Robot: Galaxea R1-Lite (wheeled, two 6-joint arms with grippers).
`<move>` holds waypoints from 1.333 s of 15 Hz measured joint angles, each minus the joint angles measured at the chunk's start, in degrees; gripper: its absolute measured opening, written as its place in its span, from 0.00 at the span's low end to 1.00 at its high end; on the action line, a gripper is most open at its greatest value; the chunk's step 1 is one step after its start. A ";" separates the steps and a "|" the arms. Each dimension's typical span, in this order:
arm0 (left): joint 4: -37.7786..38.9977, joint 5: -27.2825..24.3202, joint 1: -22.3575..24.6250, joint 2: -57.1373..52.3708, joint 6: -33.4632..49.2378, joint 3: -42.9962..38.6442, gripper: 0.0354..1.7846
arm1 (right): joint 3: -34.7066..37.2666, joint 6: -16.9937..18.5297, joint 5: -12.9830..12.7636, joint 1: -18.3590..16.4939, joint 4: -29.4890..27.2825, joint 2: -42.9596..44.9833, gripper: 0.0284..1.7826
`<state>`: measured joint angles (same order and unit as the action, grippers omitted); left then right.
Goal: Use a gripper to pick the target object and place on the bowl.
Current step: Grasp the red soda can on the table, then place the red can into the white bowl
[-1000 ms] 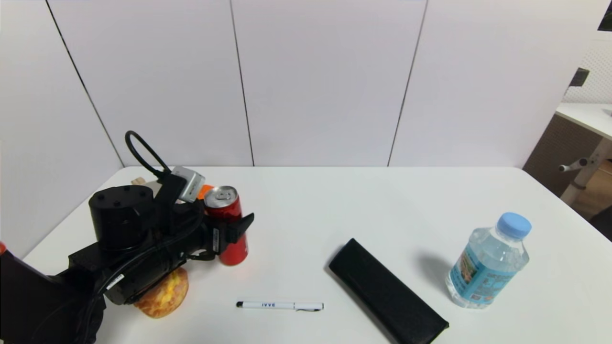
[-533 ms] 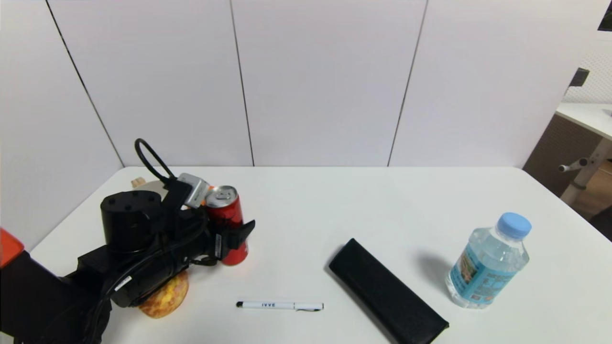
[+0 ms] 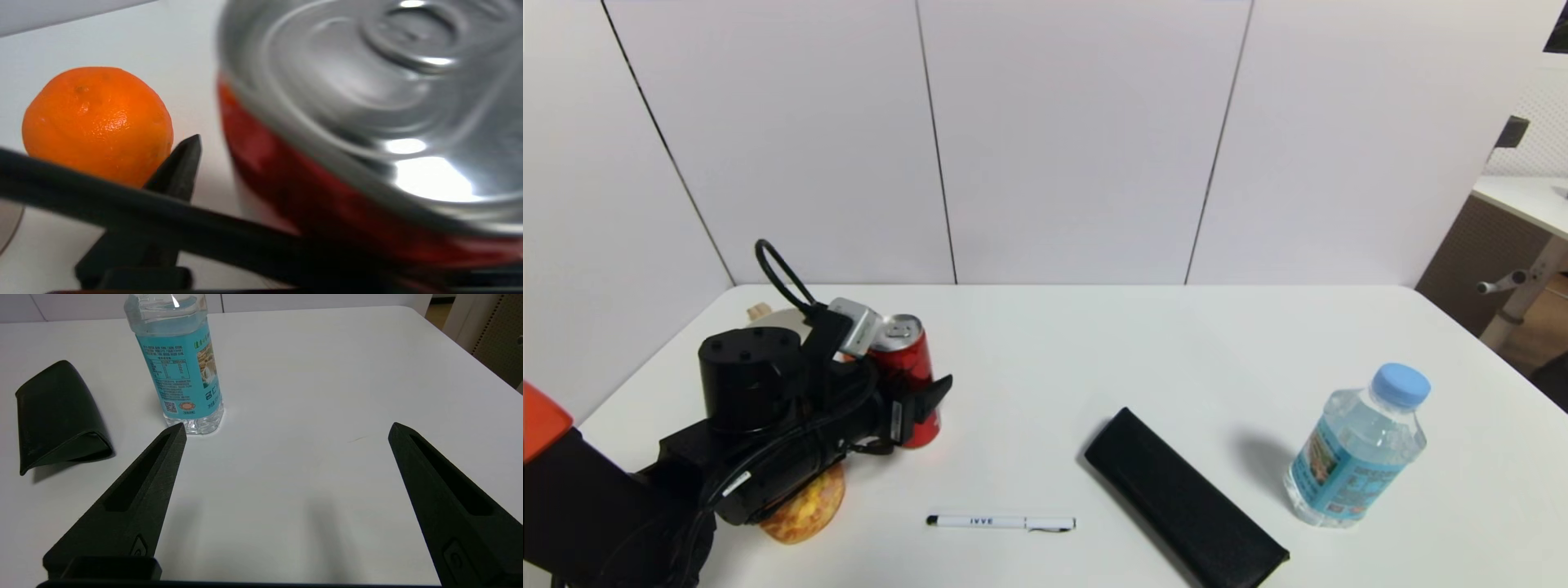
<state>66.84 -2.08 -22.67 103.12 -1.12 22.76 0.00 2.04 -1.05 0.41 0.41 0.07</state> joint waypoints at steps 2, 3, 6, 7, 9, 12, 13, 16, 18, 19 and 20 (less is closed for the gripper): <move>0.07 0.00 0.00 0.00 -0.09 0.00 0.58 | 0.00 -0.02 0.00 0.00 0.00 0.00 0.96; 0.30 -0.02 0.00 0.00 -0.09 0.00 0.55 | 0.00 -0.04 0.00 0.00 0.00 0.00 0.96; 1.05 -0.02 0.00 0.00 -0.17 0.09 0.55 | 0.00 0.02 0.00 0.00 0.00 0.00 0.96; 1.35 -0.02 0.00 0.00 -0.24 0.11 0.55 | 0.00 0.05 0.00 -0.01 0.00 0.00 0.96; 2.76 0.02 0.00 -0.28 -0.50 0.37 0.55 | 0.00 0.02 0.00 0.00 0.00 0.00 0.96; 3.58 -0.02 0.00 -2.90 -0.67 1.68 0.54 | 0.00 0.05 0.01 0.00 0.00 0.00 0.96; 3.15 0.13 0.00 -4.36 -0.66 2.51 0.54 | 0.00 0.02 0.01 0.00 0.02 0.00 0.96; -3.84 4.23 0.60 -10.31 -0.63 7.74 0.54 | 0.00 0.05 0.01 0.00 0.00 0.00 0.96; -13.09 7.03 2.69 -14.70 -0.69 12.61 0.54 | 0.00 0.02 0.01 -0.01 0.00 0.00 0.96; -17.81 7.51 4.85 -16.52 -0.77 15.13 0.54 | 0.00 0.00 0.00 0.00 -0.01 0.00 0.96; -22.64 7.70 7.39 -18.09 -0.80 17.55 0.54 | 0.00 0.02 0.00 0.00 0.00 0.00 0.96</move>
<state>44.20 5.62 -15.29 85.03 -1.93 40.31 0.00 2.06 -1.05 0.41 0.41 0.07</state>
